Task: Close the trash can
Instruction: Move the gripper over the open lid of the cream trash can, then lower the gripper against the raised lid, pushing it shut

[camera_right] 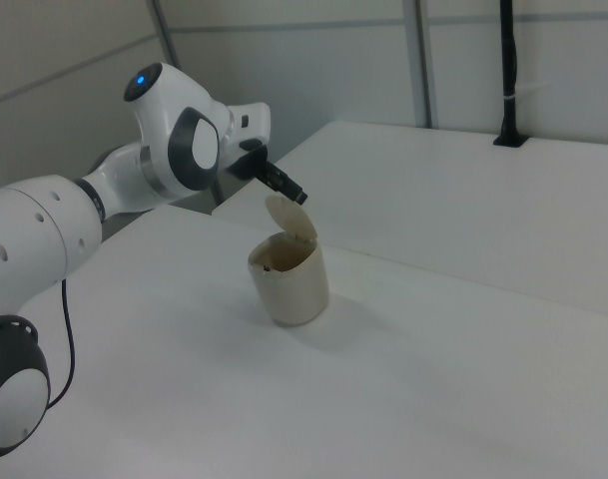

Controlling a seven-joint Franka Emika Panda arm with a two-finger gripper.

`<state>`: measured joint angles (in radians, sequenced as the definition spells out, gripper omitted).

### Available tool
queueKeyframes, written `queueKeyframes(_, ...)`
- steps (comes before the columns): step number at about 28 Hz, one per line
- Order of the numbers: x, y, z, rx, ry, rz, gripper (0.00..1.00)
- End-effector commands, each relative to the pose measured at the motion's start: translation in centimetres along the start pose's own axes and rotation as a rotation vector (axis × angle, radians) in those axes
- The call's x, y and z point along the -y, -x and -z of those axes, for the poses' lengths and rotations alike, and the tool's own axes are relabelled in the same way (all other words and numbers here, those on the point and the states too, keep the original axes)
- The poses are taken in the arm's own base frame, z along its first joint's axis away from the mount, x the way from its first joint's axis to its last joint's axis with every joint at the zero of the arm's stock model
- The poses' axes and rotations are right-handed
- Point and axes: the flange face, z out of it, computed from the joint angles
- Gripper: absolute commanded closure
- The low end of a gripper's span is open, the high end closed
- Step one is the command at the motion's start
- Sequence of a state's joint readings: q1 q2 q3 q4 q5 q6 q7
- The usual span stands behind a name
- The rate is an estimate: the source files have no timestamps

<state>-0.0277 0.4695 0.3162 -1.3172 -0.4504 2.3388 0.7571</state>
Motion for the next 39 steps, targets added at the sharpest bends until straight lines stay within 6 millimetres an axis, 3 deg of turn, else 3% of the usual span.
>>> queueKeyframes(1,0.7,-1.7,1.5,-0.057,-0.016,-0.062,0.86)
queueKeyframes(3,2.2,-1.2,2.1,-0.068,-0.029,-0.044,1.00)
queueKeyframes(6,2.9,-0.7,1.8,-0.082,-0.018,-0.023,1.00)
queueKeyframes(13,4.3,0.6,-1.2,-0.140,0.027,0.005,1.00)
queueKeyframes(24,4.6,2.4,-3.8,-0.097,0.049,0.073,1.00)
queueKeyframes(39,4.3,7.5,-7.1,0.205,0.072,0.248,1.00)
